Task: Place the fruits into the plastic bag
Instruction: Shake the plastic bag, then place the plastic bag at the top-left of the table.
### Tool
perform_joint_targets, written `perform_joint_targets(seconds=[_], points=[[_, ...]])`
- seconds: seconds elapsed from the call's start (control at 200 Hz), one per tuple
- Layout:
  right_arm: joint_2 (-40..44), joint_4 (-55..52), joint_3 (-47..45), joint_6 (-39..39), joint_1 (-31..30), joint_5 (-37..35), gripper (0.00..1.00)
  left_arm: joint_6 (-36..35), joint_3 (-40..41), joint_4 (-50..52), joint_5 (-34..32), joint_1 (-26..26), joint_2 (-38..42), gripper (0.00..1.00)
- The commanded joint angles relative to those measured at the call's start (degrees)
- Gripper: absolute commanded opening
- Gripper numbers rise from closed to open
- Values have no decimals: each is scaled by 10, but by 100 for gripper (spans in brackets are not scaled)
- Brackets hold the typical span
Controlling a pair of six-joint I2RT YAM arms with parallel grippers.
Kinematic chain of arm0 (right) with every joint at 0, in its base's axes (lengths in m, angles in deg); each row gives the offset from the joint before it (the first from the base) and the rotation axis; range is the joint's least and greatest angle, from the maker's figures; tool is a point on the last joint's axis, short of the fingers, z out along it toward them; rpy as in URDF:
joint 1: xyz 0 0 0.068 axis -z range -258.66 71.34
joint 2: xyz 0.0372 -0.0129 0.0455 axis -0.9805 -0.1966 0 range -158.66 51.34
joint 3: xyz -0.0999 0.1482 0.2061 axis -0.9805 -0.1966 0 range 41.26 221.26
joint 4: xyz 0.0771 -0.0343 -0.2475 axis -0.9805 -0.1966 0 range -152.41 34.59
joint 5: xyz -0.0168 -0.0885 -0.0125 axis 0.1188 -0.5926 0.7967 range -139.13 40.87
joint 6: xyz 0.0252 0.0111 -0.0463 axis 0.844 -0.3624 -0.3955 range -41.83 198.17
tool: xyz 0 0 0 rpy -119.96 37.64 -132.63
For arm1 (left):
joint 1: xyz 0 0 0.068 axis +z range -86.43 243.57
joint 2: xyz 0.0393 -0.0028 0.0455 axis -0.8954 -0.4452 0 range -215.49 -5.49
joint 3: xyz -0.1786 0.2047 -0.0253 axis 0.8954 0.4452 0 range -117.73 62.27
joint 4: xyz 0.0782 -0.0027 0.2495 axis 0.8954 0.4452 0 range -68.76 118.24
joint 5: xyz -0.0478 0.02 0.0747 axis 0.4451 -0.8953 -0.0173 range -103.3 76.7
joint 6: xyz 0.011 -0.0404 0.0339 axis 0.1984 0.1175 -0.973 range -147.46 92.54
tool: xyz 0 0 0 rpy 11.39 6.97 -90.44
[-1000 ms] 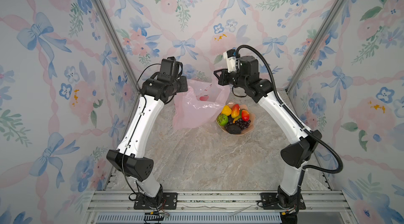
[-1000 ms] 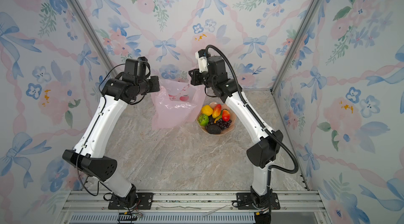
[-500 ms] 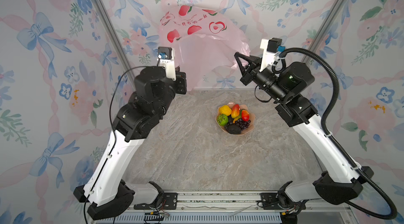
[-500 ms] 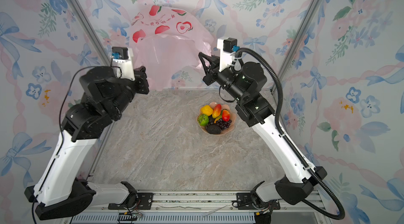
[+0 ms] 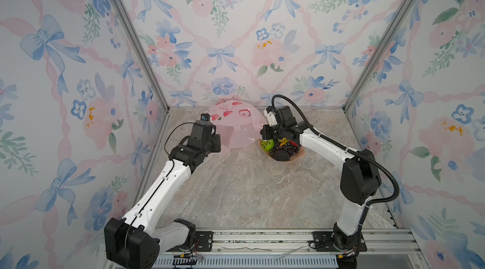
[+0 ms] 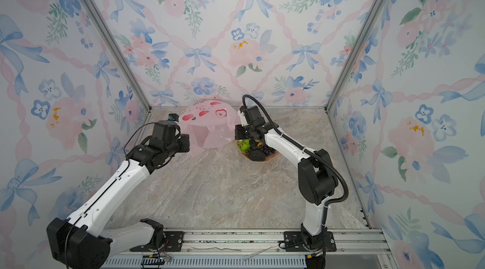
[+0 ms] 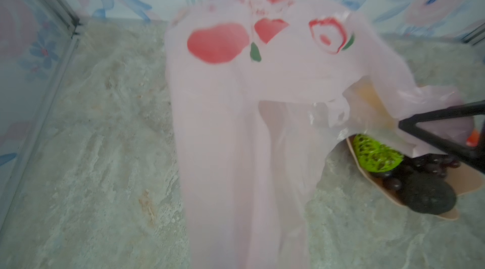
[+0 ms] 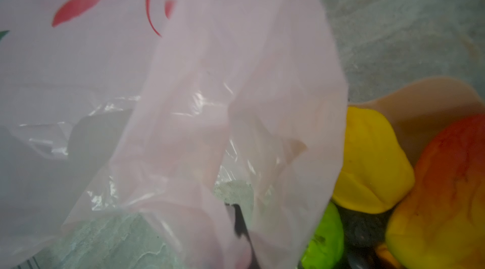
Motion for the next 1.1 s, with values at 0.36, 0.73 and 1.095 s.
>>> perform_joint_targets(seconds=[0.36, 0.73, 1.095], points=[[-40, -23, 118, -8, 6, 43, 0, 22, 17, -13, 43, 7, 10, 0], [-122, -33, 217, 0, 5, 82, 0, 67, 28, 44, -37, -25, 106, 0], [-161, -22, 230, 12, 22, 84, 0, 117, 86, 38, 80, -60, 54, 0]])
